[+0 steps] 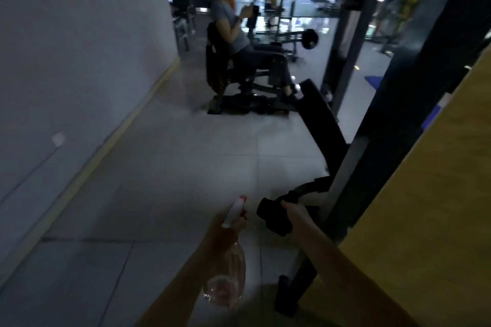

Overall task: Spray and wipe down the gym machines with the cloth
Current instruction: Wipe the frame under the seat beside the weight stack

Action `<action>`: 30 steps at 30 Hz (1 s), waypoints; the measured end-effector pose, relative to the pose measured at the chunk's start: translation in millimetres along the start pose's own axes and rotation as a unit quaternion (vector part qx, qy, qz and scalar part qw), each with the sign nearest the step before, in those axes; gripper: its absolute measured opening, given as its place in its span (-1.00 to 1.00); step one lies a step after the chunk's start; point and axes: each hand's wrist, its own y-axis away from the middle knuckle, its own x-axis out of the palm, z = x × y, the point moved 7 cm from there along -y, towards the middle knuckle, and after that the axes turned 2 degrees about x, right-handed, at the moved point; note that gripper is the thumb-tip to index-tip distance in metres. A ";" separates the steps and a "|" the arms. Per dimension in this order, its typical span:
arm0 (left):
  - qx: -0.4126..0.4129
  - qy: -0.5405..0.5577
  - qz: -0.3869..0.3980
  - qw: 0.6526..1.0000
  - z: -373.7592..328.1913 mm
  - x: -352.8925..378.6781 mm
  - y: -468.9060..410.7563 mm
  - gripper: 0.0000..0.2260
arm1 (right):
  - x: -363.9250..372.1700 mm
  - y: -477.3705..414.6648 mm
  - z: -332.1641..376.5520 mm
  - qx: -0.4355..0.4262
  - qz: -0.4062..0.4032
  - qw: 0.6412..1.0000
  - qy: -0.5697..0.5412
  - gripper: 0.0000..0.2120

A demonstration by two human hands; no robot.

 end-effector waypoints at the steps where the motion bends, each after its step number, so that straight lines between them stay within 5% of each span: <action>1: -0.017 -0.015 0.017 1.000 -0.9 -4.2 -15.8 -0.82 | -0.4 -4.3 5.0 -0.001 -0.028 1.000 -0.007 -0.61; 10: 0.050 -0.093 0.182 0.978 -47.4 43.3 -191.7 -0.83 | -22.7 -86.9 67.4 -0.045 -0.251 0.952 -0.170 -0.57; 16: 0.083 -0.129 0.249 0.956 -65.3 74.4 -270.5 -0.91 | -16.2 -146.1 110.9 -0.063 -0.281 0.927 -0.242 -0.73; 18: 0.110 -0.131 0.278 0.945 -80.5 84.2 -304.9 -0.79 | -24.1 -160.7 141.4 -0.083 -0.311 0.912 -0.254 -0.68; 26: 0.140 -0.137 0.340 0.920 -110.0 134.0 -406.1 -0.61 | -76.3 -193.4 277.1 -0.219 -0.426 0.868 -0.130 -0.51; 30: 0.163 -0.161 0.418 0.879 -114.3 157.5 -443.3 -0.63 | -69.4 -242.9 305.7 -0.203 -0.390 0.898 0.005 -0.68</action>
